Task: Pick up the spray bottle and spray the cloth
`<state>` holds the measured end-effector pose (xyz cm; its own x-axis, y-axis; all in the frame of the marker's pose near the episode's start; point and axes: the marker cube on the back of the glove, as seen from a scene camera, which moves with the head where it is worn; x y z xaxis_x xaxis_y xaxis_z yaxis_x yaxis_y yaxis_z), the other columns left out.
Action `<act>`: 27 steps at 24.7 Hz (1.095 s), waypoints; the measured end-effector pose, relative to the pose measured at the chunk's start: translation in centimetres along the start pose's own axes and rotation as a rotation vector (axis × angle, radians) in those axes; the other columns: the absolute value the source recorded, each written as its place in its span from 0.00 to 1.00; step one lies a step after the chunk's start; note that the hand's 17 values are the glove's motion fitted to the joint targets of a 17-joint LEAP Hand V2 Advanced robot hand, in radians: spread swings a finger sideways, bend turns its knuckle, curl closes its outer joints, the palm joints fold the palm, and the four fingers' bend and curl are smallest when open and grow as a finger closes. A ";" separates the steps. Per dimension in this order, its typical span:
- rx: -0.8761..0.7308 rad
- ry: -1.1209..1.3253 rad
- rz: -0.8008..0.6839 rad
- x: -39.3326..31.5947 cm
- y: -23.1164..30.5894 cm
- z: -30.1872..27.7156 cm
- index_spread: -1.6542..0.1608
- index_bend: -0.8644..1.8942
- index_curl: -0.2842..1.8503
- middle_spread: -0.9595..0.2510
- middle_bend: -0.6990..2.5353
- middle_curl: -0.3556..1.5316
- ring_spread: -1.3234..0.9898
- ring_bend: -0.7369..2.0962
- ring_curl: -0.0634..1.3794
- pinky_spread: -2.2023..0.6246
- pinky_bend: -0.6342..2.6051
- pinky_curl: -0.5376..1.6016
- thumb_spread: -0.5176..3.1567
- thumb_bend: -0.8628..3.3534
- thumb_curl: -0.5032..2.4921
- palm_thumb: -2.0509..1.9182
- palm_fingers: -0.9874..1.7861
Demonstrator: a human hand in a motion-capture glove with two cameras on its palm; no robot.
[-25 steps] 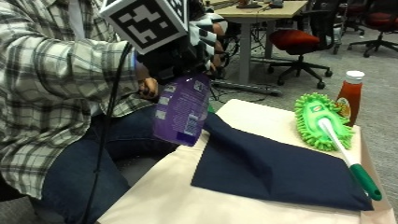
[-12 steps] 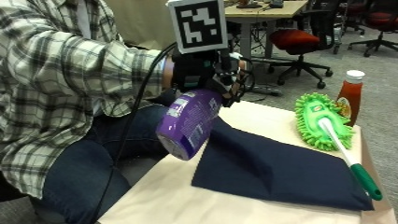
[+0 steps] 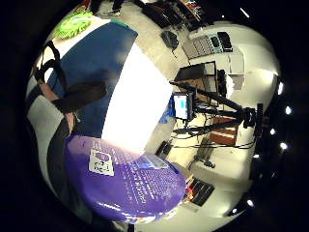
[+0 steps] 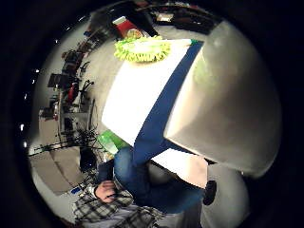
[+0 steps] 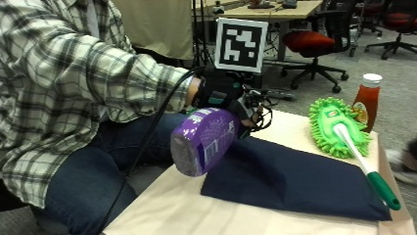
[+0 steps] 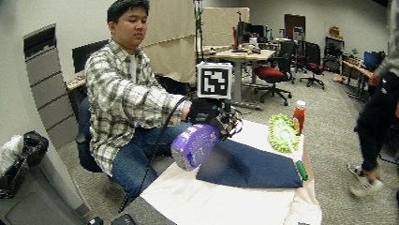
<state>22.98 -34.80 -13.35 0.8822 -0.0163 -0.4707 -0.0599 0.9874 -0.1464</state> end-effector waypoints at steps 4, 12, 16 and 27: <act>-0.035 0.102 -0.092 -1.1 -0.2 1.1 0.74 0.38 0.38 0.63 0.38 0.47 0.47 0.46 0.38 0.72 0.33 0.44 0.17 0.20 0.43 0.79 0.81; -0.053 0.155 -0.110 -2.5 -0.5 1.9 0.74 0.38 0.38 0.63 0.38 0.47 0.47 0.46 0.38 0.72 0.33 0.44 0.17 0.20 0.43 0.79 0.81; 0.009 0.016 -0.082 -2.2 -0.3 1.2 0.74 0.37 0.38 0.63 0.38 0.47 0.47 0.46 0.38 0.72 0.33 0.44 0.17 0.20 0.43 0.79 0.81; 0.464 -0.861 0.006 -1.1 1.1 -4.0 0.74 0.37 0.38 0.63 0.38 0.47 0.47 0.47 0.38 0.72 0.33 0.44 0.17 0.20 0.43 0.79 0.81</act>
<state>20.07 -34.29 -16.50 0.9326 -0.0727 0.3534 -0.0384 0.9539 0.2977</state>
